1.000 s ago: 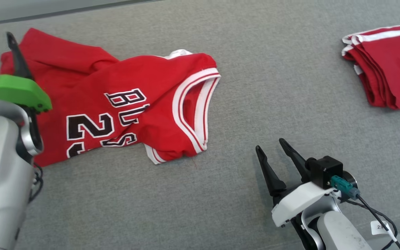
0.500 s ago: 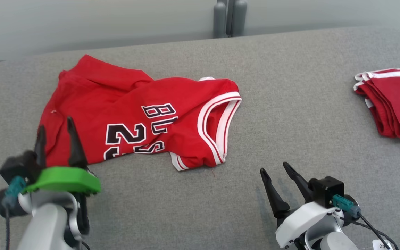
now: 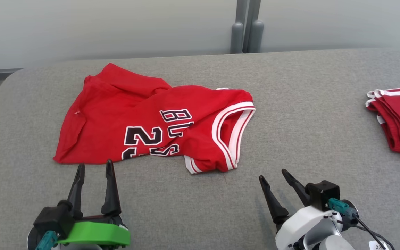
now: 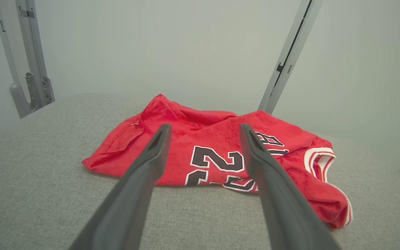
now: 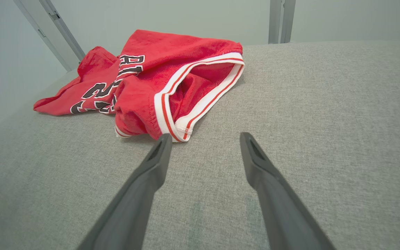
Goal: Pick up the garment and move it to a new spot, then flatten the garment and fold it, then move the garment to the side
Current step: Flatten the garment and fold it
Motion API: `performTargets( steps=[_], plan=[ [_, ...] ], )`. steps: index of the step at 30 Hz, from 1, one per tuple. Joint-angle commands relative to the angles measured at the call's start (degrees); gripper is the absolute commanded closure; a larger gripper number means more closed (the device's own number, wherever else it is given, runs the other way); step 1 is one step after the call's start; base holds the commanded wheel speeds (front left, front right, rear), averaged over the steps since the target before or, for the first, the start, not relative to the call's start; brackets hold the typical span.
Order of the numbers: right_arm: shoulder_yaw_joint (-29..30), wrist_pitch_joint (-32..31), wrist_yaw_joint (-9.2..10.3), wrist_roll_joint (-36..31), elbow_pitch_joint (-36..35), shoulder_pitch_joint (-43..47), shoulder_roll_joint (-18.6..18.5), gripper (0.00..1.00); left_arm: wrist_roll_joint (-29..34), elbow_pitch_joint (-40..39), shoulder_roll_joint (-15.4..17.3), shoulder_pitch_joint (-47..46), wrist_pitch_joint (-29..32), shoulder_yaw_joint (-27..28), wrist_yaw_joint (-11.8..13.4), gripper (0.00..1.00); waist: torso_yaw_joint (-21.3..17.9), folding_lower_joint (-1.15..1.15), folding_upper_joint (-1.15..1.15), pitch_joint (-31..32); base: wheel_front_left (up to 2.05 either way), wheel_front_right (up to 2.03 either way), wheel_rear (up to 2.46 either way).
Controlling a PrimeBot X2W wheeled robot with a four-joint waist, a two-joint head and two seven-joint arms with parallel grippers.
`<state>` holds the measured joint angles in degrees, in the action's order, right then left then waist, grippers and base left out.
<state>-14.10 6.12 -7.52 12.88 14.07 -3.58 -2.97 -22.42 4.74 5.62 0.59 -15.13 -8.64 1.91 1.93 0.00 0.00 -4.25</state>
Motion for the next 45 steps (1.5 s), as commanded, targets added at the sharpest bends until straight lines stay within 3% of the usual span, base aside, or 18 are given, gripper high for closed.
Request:
performTargets(
  steps=[1,14,22,23,25,33,39,45],
  plan=[
    [0.11,-0.11,0.07,-0.49,0.20,-0.46,-0.22,0.00,1.06,-0.54,-0.58,1.08,0.01,0.55,-0.58,0.00,0.91,0.00,0.00,-0.23,0.00,0.00,0.00],
    [-4.02,-3.91,0.07,-1.65,6.53,-9.78,-2.63,0.00,6.76,-3.13,-2.59,-0.38,0.01,2.42,-4.36,0.00,5.44,0.00,0.00,-4.41,0.00,0.00,0.00],
    [-7.77,-5.48,0.07,-0.92,14.09,-15.66,-3.88,0.00,5.57,-2.98,-2.68,-1.86,0.00,1.21,-3.90,0.00,8.27,0.00,0.00,-6.99,0.00,0.00,0.00],
    [-8.22,-5.48,0.07,-0.89,14.84,-16.20,-4.06,0.20,5.42,-2.88,-2.68,-1.93,0.00,1.02,-3.82,0.00,8.51,0.00,0.00,-7.11,0.00,0.00,0.00],
    [-8.50,-4.76,0.07,-0.66,15.92,-16.98,-4.02,1.00,5.36,-2.68,-2.68,-2.07,0.00,0.77,-3.50,0.00,8.84,0.00,0.00,-7.17,0.00,0.00,0.00],
    [-7.72,-2.75,0.07,0.59,14.35,-14.99,-5.33,1.00,5.07,-2.21,-2.68,-1.72,0.00,1.24,-2.99,0.00,8.75,0.00,0.00,-5.80,0.00,0.00,0.00],
    [-4.87,-3.73,0.07,3.97,2.74,-9.27,-8.54,1.00,6.00,-2.31,-2.67,-0.29,0.00,2.39,-3.04,0.00,6.83,0.00,0.00,-3.70,0.00,0.00,0.00],
    [-2.04,-8.84,0.07,5.47,-11.88,-2.61,-11.31,1.00,6.12,-2.45,-2.67,0.16,0.00,3.52,-3.23,0.00,5.11,0.00,0.00,-2.76,0.00,0.00,0.00]
  ],
)
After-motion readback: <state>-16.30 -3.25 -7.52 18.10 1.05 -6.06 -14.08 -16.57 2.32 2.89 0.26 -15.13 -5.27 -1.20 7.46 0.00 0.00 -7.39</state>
